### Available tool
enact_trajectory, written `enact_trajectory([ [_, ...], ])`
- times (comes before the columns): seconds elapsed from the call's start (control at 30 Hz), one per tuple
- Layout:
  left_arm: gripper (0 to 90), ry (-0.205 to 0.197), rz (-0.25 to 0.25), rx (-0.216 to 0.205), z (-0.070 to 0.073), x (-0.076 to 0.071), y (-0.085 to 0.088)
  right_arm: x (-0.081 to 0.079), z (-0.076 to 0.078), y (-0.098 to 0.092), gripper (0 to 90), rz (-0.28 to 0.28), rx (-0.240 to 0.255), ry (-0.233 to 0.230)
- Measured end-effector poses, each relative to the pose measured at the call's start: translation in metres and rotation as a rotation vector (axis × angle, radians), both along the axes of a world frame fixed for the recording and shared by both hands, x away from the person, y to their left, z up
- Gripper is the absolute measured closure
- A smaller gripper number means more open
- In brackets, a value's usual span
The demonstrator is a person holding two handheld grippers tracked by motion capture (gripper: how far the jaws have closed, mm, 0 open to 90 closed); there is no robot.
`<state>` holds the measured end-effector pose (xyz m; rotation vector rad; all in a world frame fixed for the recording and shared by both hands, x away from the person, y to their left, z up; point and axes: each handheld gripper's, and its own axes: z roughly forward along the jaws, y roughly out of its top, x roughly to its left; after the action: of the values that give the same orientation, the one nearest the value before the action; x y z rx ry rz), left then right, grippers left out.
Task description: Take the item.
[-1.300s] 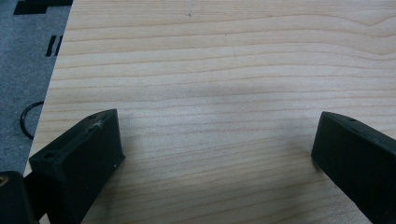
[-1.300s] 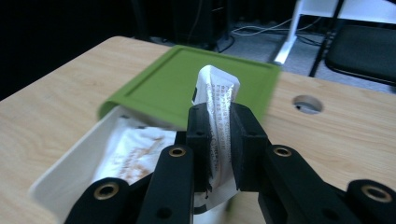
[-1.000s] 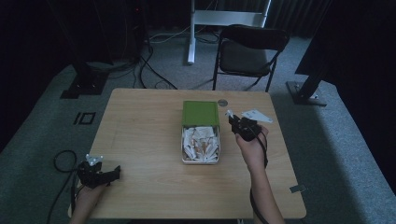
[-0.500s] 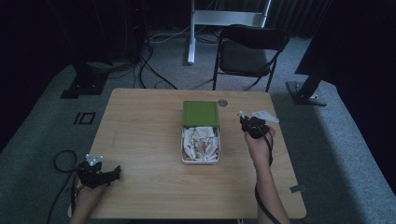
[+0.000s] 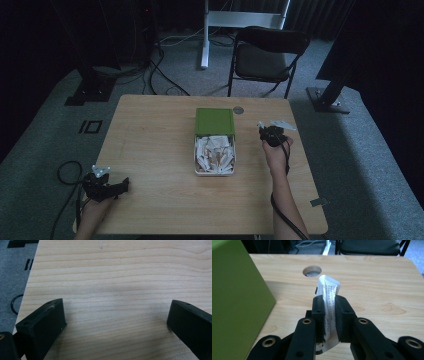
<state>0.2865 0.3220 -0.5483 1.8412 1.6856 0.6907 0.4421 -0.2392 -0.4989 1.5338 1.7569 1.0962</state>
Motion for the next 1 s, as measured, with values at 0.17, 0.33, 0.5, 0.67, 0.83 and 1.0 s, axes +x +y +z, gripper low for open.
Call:
enact_trajectory([
  [0.17, 2.6, 0.0, 0.0, 0.0, 0.0, 0.0, 0.0, 0.009, -0.012, 0.0, 79.6, -0.024, -0.016, 0.016],
  [0.33, 2.6, 0.0, 0.0, 0.0, 0.0, 0.0, 0.0, 0.014, -0.025, 0.001, 79.5, -0.026, -0.027, 0.035],
  [0.5, 2.6, 0.0, 0.0, 0.0, 0.0, 0.0, 0.0, 0.018, -0.036, 0.001, 79.4, -0.053, -0.042, 0.065],
  [0.67, 2.6, 0.0, 0.0, 0.0, 0.0, 0.0, 0.0, 0.022, -0.045, 0.0, 78.5, -0.067, -0.04, 0.099],
  [0.83, 2.6, 0.0, 0.0, 0.0, 0.0, 0.0, 0.0, 0.022, -0.049, -0.001, 73.9, -0.067, -0.047, 0.117],
  [1.0, 2.6, 0.0, 0.0, 0.0, 0.0, 0.0, 0.0, 0.021, -0.042, -0.003, 60.7, -0.078, -0.029, 0.12],
])
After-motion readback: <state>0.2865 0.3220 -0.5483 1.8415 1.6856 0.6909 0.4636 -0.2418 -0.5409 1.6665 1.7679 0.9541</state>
